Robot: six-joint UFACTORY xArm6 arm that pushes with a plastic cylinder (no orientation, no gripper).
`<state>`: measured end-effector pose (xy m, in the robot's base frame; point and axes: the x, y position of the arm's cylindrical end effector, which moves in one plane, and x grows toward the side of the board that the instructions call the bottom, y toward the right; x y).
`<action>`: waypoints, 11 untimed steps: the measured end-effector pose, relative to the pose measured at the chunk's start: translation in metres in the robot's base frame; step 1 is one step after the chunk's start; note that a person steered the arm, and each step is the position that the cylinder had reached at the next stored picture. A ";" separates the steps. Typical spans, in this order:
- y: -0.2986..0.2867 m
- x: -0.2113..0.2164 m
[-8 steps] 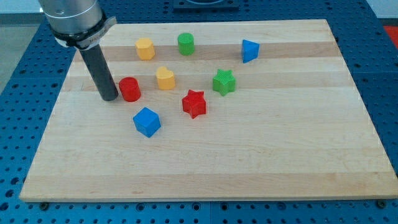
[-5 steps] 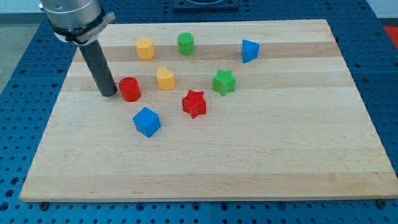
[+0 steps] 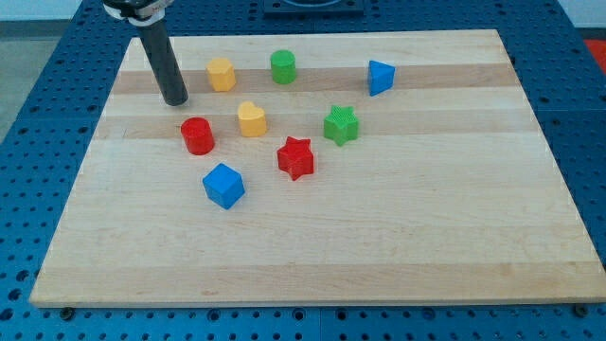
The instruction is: Move the yellow hexagon left to the green circle
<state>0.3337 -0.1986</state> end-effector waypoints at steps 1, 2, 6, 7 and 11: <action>0.000 -0.013; 0.000 -0.017; 0.023 -0.049; 0.037 -0.051; 0.058 -0.028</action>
<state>0.3057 -0.1402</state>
